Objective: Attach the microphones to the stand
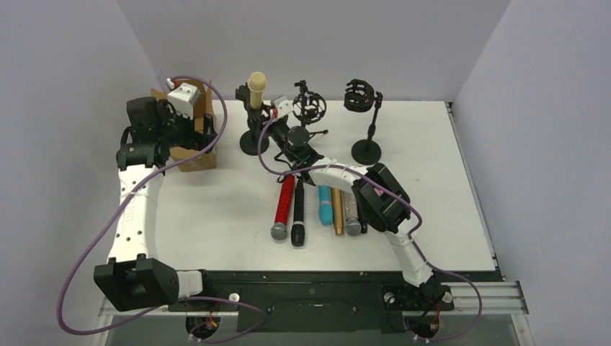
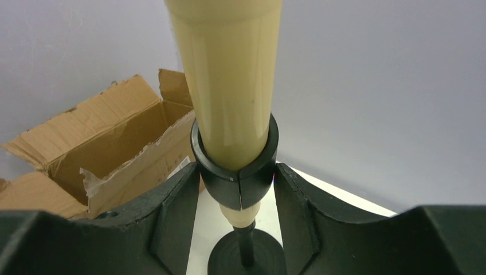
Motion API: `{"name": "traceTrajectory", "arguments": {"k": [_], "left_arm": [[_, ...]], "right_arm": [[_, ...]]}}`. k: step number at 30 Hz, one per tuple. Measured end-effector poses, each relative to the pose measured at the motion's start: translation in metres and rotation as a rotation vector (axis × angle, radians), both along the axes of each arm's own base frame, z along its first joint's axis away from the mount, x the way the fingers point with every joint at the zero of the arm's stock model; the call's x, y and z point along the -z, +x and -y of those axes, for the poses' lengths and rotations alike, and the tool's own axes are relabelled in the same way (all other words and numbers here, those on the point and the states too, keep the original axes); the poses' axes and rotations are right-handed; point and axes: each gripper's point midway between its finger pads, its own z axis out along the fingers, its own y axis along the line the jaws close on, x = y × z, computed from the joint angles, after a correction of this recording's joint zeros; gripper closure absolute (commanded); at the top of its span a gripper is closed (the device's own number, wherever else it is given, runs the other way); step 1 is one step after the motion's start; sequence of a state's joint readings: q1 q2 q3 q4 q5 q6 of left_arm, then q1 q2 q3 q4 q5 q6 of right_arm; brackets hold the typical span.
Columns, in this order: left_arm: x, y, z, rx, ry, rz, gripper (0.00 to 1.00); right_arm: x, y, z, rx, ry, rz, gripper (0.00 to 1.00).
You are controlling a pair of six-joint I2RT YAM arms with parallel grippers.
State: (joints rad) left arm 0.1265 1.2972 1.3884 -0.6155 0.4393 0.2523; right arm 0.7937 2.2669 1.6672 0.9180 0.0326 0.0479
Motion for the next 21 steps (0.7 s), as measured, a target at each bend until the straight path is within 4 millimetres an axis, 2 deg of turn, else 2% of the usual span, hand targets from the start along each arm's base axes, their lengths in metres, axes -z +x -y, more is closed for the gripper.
{"name": "traceTrajectory", "arguments": {"k": [4, 7, 13, 16, 21], "left_arm": [[-0.001, -0.001, 0.001, -0.003, -0.008, 0.002, 0.04], [-0.001, 0.0, 0.001, -0.004, -0.011, 0.002, 0.04], [-0.003, 0.001, 0.001, -0.006, -0.015, 0.011, 0.04], [-0.004, 0.002, 0.001, -0.01, -0.022, 0.013, 0.04], [-0.003, 0.002, 0.002, -0.016, -0.033, 0.012, 0.04]], "right_arm": [[0.013, -0.002, -0.005, -0.028, -0.05, -0.039, 0.5], [0.029, -0.003, -0.008, -0.043, -0.095, -0.083, 0.42], [0.044, -0.005, -0.01, -0.059, -0.142, -0.141, 0.4], [0.043, -0.007, -0.009, -0.067, -0.152, -0.153, 0.39], [0.025, -0.017, -0.002, -0.075, -0.146, -0.145, 0.37]]}}
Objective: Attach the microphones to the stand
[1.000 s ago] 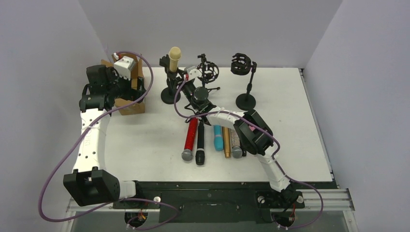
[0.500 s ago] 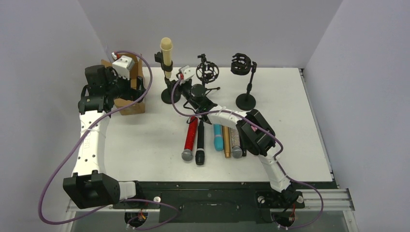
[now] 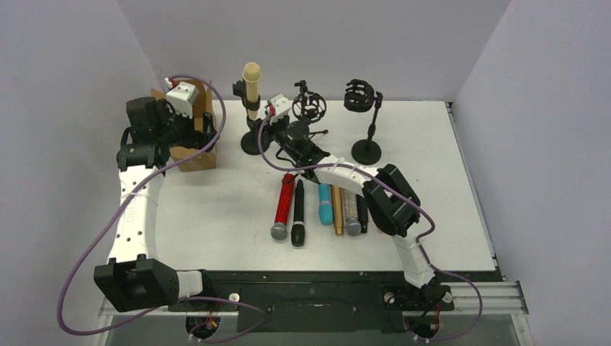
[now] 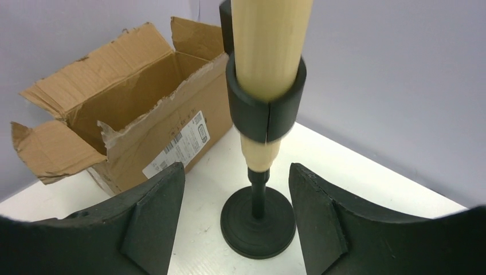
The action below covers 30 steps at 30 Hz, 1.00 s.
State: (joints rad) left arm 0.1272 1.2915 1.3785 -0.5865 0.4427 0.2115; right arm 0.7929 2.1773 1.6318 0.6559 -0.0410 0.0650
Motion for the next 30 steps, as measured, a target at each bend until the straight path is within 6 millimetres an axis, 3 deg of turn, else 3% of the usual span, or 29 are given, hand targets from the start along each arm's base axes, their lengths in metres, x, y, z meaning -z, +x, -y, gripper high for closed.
{"name": "traceTrajectory", "arguments": {"k": [4, 8, 12, 16, 19, 22, 30], "left_arm": [[-0.001, -0.002, 0.001, -0.004, -0.01, 0.001, 0.04], [-0.005, -0.005, 0.002, -0.007, -0.019, 0.008, 0.04], [-0.01, -0.008, 0.002, -0.01, -0.022, 0.016, 0.04], [-0.013, -0.014, 0.003, -0.011, -0.022, 0.02, 0.04], [-0.017, -0.02, 0.003, -0.012, -0.021, 0.026, 0.04], [-0.019, -0.027, 0.003, -0.016, -0.022, 0.024, 0.04], [-0.014, -0.039, -0.003, -0.057, -0.011, -0.03, 0.04]], "right_arm": [[-0.016, -0.007, 0.005, -0.008, 0.013, 0.009, 0.33], [-0.011, -0.026, 0.015, -0.022, -0.022, -0.033, 0.25], [0.005, -0.073, 0.037, -0.04, -0.089, -0.137, 0.22], [0.005, -0.121, 0.071, 0.007, -0.119, -0.288, 0.21], [-0.002, -0.14, 0.109, 0.111, -0.116, -0.383, 0.2], [0.007, -0.151, 0.159, 0.246, -0.118, -0.469, 0.2], [0.069, -0.163, 0.301, 0.65, -0.16, -0.727, 0.4]]}}
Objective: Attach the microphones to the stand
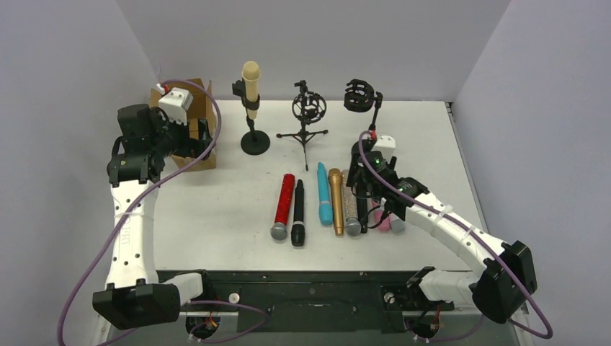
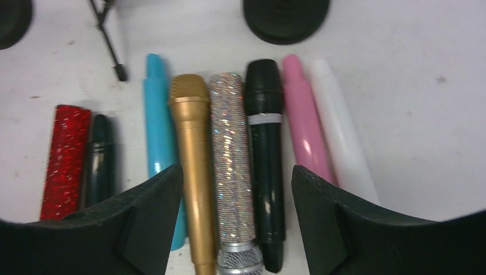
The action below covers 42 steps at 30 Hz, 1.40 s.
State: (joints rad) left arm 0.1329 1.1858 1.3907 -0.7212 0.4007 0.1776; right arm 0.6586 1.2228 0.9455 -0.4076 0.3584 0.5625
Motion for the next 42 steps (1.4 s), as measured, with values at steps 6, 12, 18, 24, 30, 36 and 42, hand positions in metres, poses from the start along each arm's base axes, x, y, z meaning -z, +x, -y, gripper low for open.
{"name": "traceTrajectory", "arguments": {"k": [6, 12, 18, 24, 30, 36, 42], "left_arm": [[-0.002, -0.007, 0.0, 0.002, 0.014, 0.001, 0.04], [-0.005, -0.011, -0.001, 0.017, 0.039, 0.016, 0.04], [-0.004, -0.01, 0.0, 0.028, 0.042, 0.014, 0.04], [-0.001, -0.008, 0.002, 0.042, 0.036, 0.008, 0.04], [0.0, -0.007, 0.002, 0.049, 0.043, 0.006, 0.04], [0.0, -0.007, 0.002, 0.05, 0.044, 0.007, 0.04], [0.001, -0.007, 0.004, 0.063, 0.034, 0.004, 0.04]], "right_arm": [[0.029, -0.019, 0.054, 0.157, -0.044, -0.083, 0.54], [0.061, -0.028, 0.075, 0.215, -0.096, -0.172, 0.64], [0.082, -0.026, 0.075, 0.221, -0.137, -0.226, 0.63], [0.102, -0.021, 0.073, 0.222, -0.164, -0.262, 0.59], [0.13, -0.022, 0.076, 0.225, -0.224, -0.317, 0.59], [0.14, -0.022, 0.072, 0.211, -0.216, -0.341, 0.58], [0.147, -0.026, 0.066, 0.185, -0.189, -0.359, 0.59]]}}
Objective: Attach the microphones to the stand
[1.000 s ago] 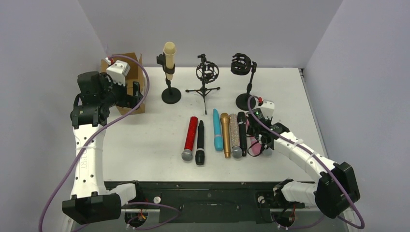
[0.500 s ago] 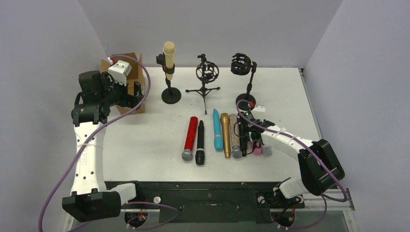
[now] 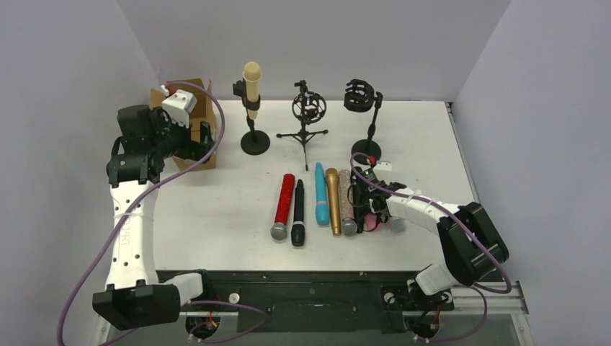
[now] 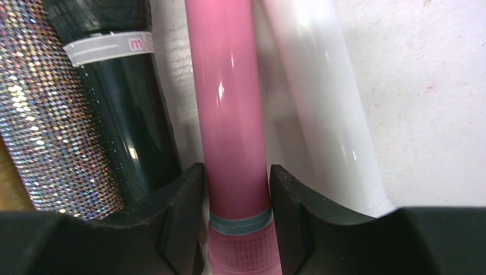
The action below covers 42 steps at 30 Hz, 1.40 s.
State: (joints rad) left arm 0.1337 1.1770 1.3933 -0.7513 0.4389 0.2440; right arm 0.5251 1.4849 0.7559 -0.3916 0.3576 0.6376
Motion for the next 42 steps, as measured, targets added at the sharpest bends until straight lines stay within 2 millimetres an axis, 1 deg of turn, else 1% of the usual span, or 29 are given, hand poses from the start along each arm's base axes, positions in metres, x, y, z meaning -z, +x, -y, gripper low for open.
{"name": "traceTrajectory", "arguments": {"k": [1, 3, 5, 6, 7, 9, 11, 14, 17, 20, 23, 26, 29, 31, 32, 36, 39, 42], "left_arm": [[0.0, 0.0, 0.001, 0.004, -0.003, -0.001, 0.04], [-0.003, 0.001, 0.002, 0.013, -0.007, 0.003, 0.04], [-0.006, 0.001, 0.005, 0.025, -0.014, 0.011, 0.04], [-0.007, 0.001, 0.006, 0.033, -0.017, 0.014, 0.04], [-0.007, 0.0, 0.007, 0.039, -0.021, 0.016, 0.04], [-0.008, 0.0, 0.01, 0.052, -0.028, 0.018, 0.04], [-0.01, -0.002, 0.013, 0.07, -0.037, 0.025, 0.04], [-0.016, -0.005, 0.021, 0.111, -0.052, 0.045, 0.04], [-0.025, -0.012, 0.031, 0.169, -0.07, 0.075, 0.04], [-0.034, -0.017, 0.041, 0.237, -0.079, 0.111, 0.04], [-0.043, -0.024, 0.052, 0.319, -0.062, 0.165, 0.04], [-0.057, -0.032, 0.065, 0.406, -0.012, 0.258, 0.04], [-0.071, -0.049, 0.083, 0.52, 0.09, 0.4, 0.04], [-0.075, -0.065, 0.098, 0.606, 0.166, 0.508, 0.04], [-0.076, -0.074, 0.106, 0.651, 0.209, 0.567, 0.04], [-0.083, -0.104, 0.128, 0.786, 0.377, 0.791, 0.04], [-0.092, -0.114, 0.136, 0.833, 0.51, 0.959, 0.04], [-0.091, -0.119, 0.142, 0.87, 0.618, 1.069, 0.04]], "right_arm": [[0.001, -0.001, -0.001, -0.004, 0.006, -0.005, 0.61], [0.004, -0.004, -0.003, -0.013, 0.017, -0.014, 0.66], [0.005, -0.005, -0.008, -0.026, 0.026, -0.013, 0.74], [0.005, -0.005, -0.011, -0.034, 0.03, -0.01, 0.81], [0.005, -0.006, -0.015, -0.043, 0.036, -0.008, 0.84], [0.005, -0.008, -0.022, -0.068, 0.046, -0.009, 0.95], [0.005, -0.01, -0.028, -0.088, 0.051, -0.01, 0.99], [0.0, -0.014, -0.031, -0.103, 0.059, -0.012, 1.0], [-0.016, -0.015, -0.033, -0.108, 0.078, 0.015, 1.0], [-0.05, -0.009, -0.037, -0.109, 0.123, 0.091, 1.0], [-0.091, -0.004, -0.041, -0.113, 0.183, 0.186, 1.0], [-0.133, -0.003, -0.05, -0.145, 0.273, 0.274, 1.0], [-0.177, -0.009, -0.073, -0.253, 0.412, 0.33, 1.0], [-0.204, -0.017, -0.096, -0.362, 0.499, 0.346, 1.0], [-0.214, -0.021, -0.106, -0.411, 0.531, 0.349, 1.0], [-0.259, -0.05, -0.156, -0.669, 0.663, 0.351, 1.0], [-0.288, -0.07, -0.183, -0.82, 0.755, 0.355, 1.0], [-0.311, -0.081, -0.199, -0.918, 0.825, 0.359, 1.0]]}}
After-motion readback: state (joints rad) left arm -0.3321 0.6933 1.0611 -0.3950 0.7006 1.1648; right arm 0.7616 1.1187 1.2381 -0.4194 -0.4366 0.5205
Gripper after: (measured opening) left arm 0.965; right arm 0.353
